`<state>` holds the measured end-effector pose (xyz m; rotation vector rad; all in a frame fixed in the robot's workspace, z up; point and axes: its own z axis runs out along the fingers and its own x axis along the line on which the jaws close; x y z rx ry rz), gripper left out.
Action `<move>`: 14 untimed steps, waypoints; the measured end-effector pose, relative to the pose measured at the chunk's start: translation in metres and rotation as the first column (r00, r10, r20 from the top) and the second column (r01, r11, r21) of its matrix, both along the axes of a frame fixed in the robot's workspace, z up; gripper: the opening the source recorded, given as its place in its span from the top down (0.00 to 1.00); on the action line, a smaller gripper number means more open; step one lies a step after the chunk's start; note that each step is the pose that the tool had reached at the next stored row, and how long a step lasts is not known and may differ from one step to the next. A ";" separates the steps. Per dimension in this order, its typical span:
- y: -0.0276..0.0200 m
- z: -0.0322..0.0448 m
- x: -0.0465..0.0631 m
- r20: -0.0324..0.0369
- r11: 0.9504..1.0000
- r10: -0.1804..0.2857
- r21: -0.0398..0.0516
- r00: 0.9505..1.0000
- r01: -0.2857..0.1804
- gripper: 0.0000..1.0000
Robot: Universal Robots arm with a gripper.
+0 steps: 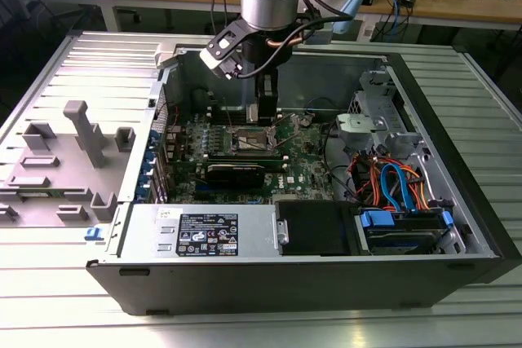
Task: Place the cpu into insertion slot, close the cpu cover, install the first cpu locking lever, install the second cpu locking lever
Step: 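Place the cpu into insertion slot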
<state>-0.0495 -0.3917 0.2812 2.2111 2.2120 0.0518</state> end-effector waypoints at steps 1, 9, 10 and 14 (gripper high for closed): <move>0.0000 -0.0004 0.000 0.000 1.000 0.000 0.000 1.000 0.000 0.45; 0.0071 -0.0398 -0.008 0.000 1.000 0.000 0.000 1.000 0.000 0.45; 0.0074 -0.0416 -0.009 0.000 1.000 0.000 0.000 1.000 0.000 0.45; 0.0084 -0.0495 -0.010 0.000 1.000 0.000 -0.001 1.000 0.000 0.45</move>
